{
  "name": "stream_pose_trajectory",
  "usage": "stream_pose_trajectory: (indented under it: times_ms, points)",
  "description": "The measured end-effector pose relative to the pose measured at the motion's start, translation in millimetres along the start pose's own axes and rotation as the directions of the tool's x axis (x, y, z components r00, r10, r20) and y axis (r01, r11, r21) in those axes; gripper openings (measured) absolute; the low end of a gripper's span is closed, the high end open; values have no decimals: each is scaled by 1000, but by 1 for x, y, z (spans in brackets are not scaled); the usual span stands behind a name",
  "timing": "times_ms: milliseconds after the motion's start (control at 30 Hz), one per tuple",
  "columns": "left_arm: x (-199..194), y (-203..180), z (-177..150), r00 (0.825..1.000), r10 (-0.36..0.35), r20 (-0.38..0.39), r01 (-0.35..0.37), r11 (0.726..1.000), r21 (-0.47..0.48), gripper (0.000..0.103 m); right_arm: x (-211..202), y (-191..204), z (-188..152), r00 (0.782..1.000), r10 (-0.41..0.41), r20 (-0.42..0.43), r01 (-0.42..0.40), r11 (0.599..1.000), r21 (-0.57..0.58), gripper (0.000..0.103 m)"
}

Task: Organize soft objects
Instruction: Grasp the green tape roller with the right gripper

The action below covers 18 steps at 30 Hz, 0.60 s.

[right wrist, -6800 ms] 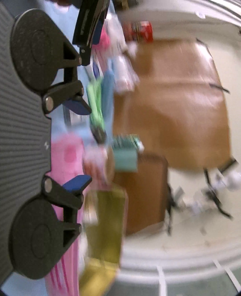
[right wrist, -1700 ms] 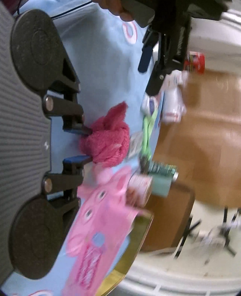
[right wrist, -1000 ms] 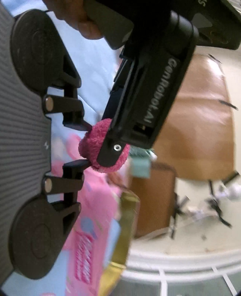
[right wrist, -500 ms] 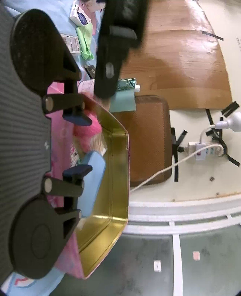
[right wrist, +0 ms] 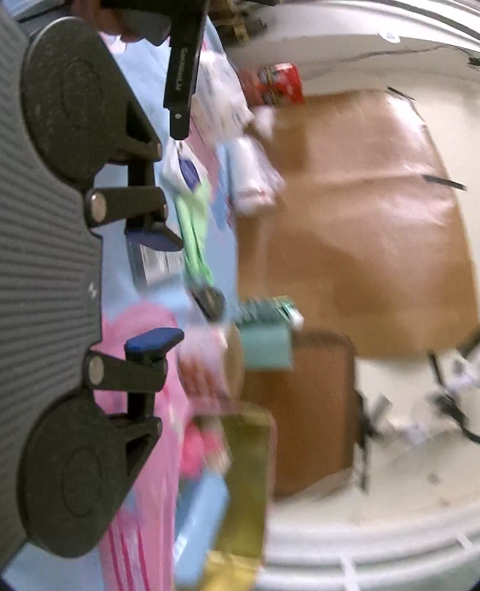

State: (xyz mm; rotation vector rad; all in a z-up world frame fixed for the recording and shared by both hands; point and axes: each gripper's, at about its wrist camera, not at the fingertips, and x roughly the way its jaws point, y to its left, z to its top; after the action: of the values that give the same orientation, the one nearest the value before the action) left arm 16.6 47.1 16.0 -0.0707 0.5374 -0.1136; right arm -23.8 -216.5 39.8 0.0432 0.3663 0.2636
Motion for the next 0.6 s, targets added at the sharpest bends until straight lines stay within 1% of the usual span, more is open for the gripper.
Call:
stream_pose_trajectory:
  times_ms: [67, 100, 167, 233, 300, 333, 367, 433, 467, 500, 533, 600]
  points:
    - [2, 12, -4, 1000, -15, -13, 14, 998, -57, 98, 28, 5, 8, 999, 15, -41, -14, 1000, 22, 46]
    - [0, 14, -3, 1000, -25, 7, 26, 997, -72, 98, 41, 4, 15, 998, 14, -55, -12, 999, 34, 45]
    - [-3, 10, -3, 999, -15, 41, 17, 998, -64, 98, 66, 6, 29, 998, -2, -67, 4, 1000, 23, 44]
    - [-3, 6, -2, 998, -30, 54, 32, 999, -42, 98, 98, 10, 51, 996, -32, -82, 30, 999, -33, 44]
    - [-5, 7, -2, 997, -46, 62, 49, 998, -49, 99, 138, 12, 72, 986, -29, -163, 19, 998, -59, 44]
    - [-5, 10, -1, 997, -52, 65, 57, 996, -68, 99, 156, 11, 79, 979, -37, -200, 24, 997, -67, 45]
    - [-6, 13, -3, 996, -57, 68, 63, 994, -88, 99, 176, 10, 87, 969, -57, -242, 39, 996, -77, 45]
    - [-6, 21, -4, 995, -65, 77, 75, 988, -136, 99, 210, 7, 96, 933, -58, -354, 29, 996, -86, 45]
    - [-7, 25, -4, 994, -71, 84, 83, 984, -155, 99, 225, 6, 100, 916, -89, -392, 53, 993, -102, 49]
    - [-8, 27, -5, 993, -79, 90, 93, 981, -169, 99, 239, 6, 103, 895, -127, -427, 79, 989, -129, 53]
    - [-8, 29, -5, 992, -85, 93, 100, 979, -176, 99, 250, 6, 104, 870, -147, -471, 85, 985, -150, 59]
    - [-9, 30, -5, 990, -94, 101, 111, 977, -180, 99, 263, 5, 102, 829, -181, -529, 101, 979, -176, 59]
